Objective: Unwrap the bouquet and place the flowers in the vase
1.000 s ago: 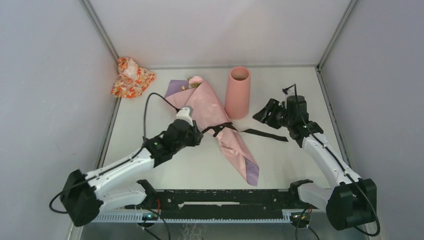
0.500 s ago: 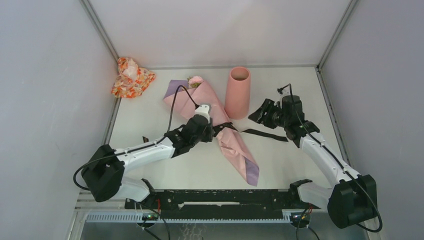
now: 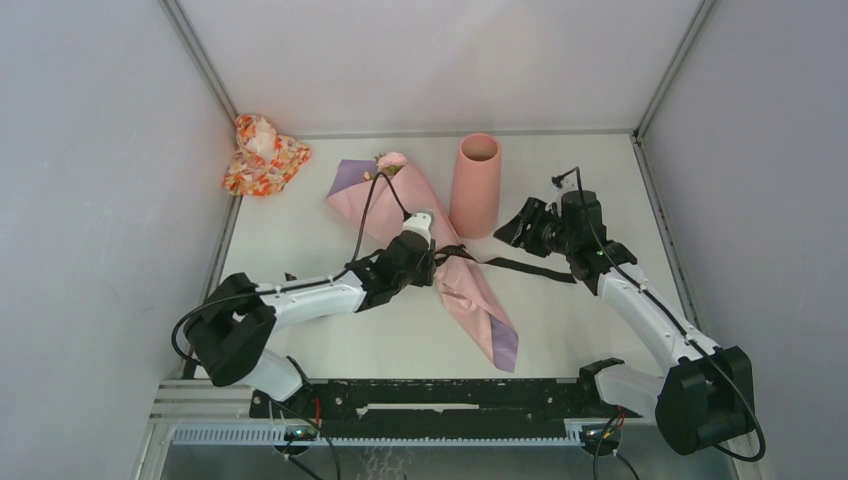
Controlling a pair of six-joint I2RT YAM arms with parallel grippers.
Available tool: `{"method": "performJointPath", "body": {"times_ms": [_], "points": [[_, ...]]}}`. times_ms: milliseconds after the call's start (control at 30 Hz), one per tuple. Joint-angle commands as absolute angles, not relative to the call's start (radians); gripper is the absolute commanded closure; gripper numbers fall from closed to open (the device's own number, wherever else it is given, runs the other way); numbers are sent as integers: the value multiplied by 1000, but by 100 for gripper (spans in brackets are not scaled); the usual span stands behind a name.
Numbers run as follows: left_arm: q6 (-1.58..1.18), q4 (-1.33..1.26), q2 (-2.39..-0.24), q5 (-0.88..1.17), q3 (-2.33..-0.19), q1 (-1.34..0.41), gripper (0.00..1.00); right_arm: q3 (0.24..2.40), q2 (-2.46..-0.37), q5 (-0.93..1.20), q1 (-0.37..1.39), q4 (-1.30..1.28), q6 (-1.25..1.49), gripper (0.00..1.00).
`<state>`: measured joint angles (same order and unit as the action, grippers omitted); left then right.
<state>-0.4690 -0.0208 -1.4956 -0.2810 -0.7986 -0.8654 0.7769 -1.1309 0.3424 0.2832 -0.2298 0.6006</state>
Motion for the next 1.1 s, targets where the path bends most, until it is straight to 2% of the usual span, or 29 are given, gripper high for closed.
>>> {"method": "performJointPath", "body": {"times_ms": [0, 467, 1067], "points": [[-443, -63, -1500, -277, -857, -873, 66, 792, -1127, 340, 293, -186, 612, 40], [-443, -64, -1346, -307, -756, -910, 67, 792, -1144, 346, 312, -161, 624, 40], [-416, -100, -1510, -323, -803, -911, 69, 792, -1146, 347, 320, -160, 624, 40]]}}
